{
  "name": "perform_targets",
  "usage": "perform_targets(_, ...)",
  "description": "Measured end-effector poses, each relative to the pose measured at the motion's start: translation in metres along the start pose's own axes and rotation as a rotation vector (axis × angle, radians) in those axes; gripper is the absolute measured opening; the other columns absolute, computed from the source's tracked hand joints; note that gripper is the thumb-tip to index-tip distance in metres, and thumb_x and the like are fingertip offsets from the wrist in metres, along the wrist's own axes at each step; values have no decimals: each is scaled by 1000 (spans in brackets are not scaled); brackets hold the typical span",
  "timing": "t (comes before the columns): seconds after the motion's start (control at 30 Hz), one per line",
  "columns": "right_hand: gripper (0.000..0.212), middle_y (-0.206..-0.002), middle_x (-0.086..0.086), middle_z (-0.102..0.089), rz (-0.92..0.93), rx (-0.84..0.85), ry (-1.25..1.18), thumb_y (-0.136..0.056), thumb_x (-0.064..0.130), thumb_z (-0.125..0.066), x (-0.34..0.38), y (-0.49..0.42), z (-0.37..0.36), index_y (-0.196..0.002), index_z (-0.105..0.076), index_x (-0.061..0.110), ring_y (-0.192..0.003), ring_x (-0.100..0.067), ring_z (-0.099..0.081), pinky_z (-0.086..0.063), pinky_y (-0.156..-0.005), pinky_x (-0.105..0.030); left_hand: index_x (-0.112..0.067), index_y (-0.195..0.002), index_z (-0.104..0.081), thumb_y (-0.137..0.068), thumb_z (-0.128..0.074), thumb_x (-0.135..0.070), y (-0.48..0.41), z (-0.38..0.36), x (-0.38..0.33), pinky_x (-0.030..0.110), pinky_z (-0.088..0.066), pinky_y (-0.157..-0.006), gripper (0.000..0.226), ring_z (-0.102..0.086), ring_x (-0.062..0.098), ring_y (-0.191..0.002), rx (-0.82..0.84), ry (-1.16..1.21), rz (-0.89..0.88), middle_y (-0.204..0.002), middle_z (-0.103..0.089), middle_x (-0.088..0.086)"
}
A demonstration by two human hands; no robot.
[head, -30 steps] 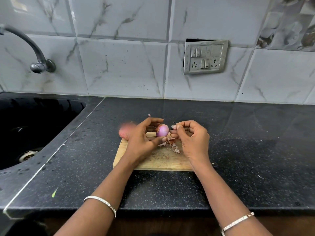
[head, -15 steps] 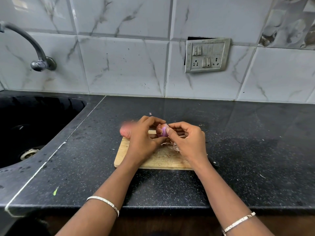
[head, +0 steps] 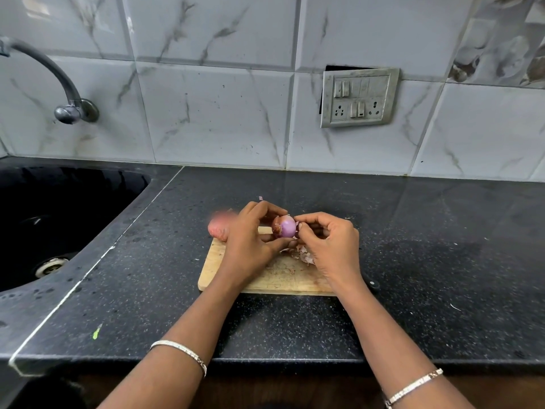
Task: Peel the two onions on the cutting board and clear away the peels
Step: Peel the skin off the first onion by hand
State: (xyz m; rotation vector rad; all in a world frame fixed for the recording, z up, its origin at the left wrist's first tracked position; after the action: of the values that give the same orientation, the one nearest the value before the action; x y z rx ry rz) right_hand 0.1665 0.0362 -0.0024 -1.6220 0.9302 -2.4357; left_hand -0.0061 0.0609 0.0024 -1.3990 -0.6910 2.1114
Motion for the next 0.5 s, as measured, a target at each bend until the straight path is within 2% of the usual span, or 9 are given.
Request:
perform_targets(0.1,12,-75,8,-76,-22,-40,-8,-85,9,-73,-4,-1,4,-88,-80,19,-70,-8,-73,-62,-73,-37,-22,-109,-68,-67,-95,-22,-1,-2,9,22,-56,-85,50,-67,8,-98,25,42,45,-107,-68,-7)
perform_targets(0.17,12,-74,7,-76,-29,-46,-27,-85,9,-72,-6,-1,4,-88,-79,19,-70,-11,-74,-63,-72,-41,-21,-111,-67,-68,-95,-18,-1,-6,16,29,-56,-91,51,-69,10,-100,48,127,103,-109,-71,-6)
perform_targets(0.37,14,-75,7,-75,-38,-78,-36,-86,8,-70,-8,-1,8,-87,-78,19,-69,-13,-74,-62,-70,-41,-10,-116,-65,-72,-89,1,3,-15,30,29,-57,-89,51,-70,23,-107,102,447,273,-113,-73,3)
perform_targets(0.5,11,-77,11,-75,-37,-94,9,-87,12,-72,-9,-2,11,-88,-79,21,-72,-6,-72,-60,-73,-29,-9,-118,-64,-71,-86,-8,5,-17,34,41,-59,-94,52,-70,28,-111,112,547,313,-117,-72,8)
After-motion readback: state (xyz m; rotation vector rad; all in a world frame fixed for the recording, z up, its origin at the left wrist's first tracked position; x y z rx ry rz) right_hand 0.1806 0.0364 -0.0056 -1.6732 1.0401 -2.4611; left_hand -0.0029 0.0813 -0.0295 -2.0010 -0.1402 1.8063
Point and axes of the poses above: each hand's wrist, its own y-axis away from the middle knuckle, its own z-axis out of the back of the hand, x = y × z, the point moved 10 cm from there along -y, towards the middle knuckle
